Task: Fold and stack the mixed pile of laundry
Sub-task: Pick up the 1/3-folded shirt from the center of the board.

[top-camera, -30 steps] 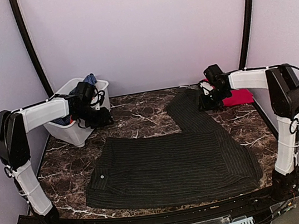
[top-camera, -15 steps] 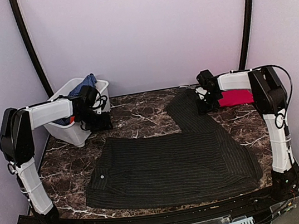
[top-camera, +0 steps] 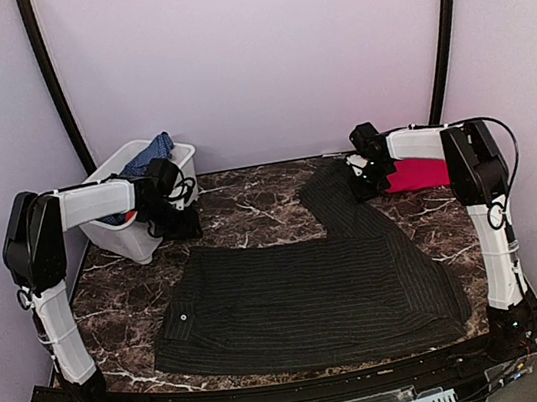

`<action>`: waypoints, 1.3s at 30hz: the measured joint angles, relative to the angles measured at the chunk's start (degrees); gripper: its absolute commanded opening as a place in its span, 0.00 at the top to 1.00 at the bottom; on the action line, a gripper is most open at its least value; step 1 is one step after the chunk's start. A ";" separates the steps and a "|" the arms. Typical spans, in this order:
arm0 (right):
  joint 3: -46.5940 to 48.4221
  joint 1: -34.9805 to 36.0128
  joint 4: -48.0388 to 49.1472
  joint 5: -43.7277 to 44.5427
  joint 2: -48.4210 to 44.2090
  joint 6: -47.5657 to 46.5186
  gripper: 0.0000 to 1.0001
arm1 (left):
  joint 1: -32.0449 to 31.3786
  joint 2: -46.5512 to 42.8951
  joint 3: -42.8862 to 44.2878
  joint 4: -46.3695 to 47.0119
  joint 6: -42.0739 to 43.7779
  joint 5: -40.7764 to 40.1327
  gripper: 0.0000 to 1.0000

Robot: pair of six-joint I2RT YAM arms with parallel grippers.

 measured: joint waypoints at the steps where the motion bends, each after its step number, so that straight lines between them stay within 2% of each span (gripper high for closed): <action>1: 0.02 0.00 -0.04 -0.35 0.00 -0.02 1.00 | 0.00 0.13 0.00 -0.07 0.24 0.02 0.56; 6: 0.02 0.00 -0.07 -0.94 -0.11 0.00 1.00 | 0.00 0.63 0.00 -0.55 1.44 0.24 0.62; 11: 0.00 0.00 -0.31 -0.96 -1.03 0.02 1.00 | 0.00 1.36 -0.35 -1.64 2.05 0.26 0.64; 17: 0.00 0.00 -0.28 -0.87 -2.40 0.02 1.00 | 0.00 2.14 -1.29 -1.38 2.51 0.09 0.60; 27: 0.33 -0.17 -0.42 -0.81 -2.40 0.02 1.00 | 0.00 5.07 -1.14 -0.46 6.10 -1.38 0.48; 30: 0.70 -0.17 -0.50 -0.83 -2.43 0.02 1.00 | 0.00 5.11 -1.14 0.48 7.21 -1.49 0.48; 33: 0.98 -0.17 -0.50 -0.87 -2.43 0.00 1.00 | 0.00 5.16 -1.14 1.64 8.15 -1.31 0.54; 36: 1.07 -0.17 -0.52 -0.87 -2.43 0.00 1.00 | 0.00 5.49 -1.14 2.75 8.92 -0.55 0.70; 39: 1.40 -0.20 -0.61 -0.87 -2.43 -0.02 1.00 | 0.00 6.12 -0.87 3.23 9.33 0.15 0.80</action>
